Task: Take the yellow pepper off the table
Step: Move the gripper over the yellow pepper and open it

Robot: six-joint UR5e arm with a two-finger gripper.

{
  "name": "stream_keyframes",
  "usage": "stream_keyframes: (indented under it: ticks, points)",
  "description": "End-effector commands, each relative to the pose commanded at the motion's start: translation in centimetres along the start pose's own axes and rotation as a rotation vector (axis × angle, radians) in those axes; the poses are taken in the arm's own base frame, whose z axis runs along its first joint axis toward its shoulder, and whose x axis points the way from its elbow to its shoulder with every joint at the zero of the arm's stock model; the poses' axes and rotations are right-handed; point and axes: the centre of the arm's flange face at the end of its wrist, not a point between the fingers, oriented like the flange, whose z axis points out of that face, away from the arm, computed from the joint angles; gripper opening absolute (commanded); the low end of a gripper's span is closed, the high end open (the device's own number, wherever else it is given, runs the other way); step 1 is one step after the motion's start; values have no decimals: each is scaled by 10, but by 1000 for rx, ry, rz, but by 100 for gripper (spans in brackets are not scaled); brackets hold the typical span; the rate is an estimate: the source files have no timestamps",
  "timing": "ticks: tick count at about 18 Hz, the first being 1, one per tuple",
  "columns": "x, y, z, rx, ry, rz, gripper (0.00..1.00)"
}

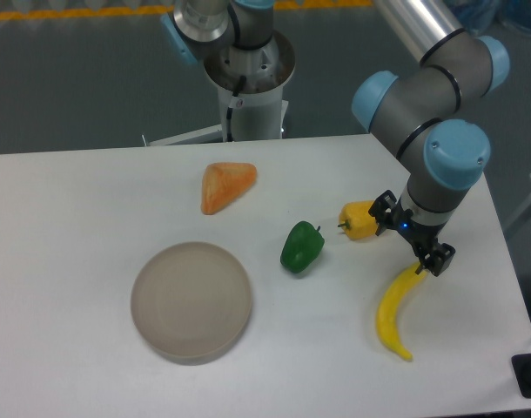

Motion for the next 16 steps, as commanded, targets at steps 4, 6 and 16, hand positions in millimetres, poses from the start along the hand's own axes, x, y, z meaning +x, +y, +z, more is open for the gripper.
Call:
stream_keyframes:
  ticks: [4, 6, 16]
  points:
    - [0, 0, 0, 1, 2, 6, 100]
    - [4, 2, 3, 1, 9, 11, 100]
    - [66, 55, 50, 5, 133, 156, 100]
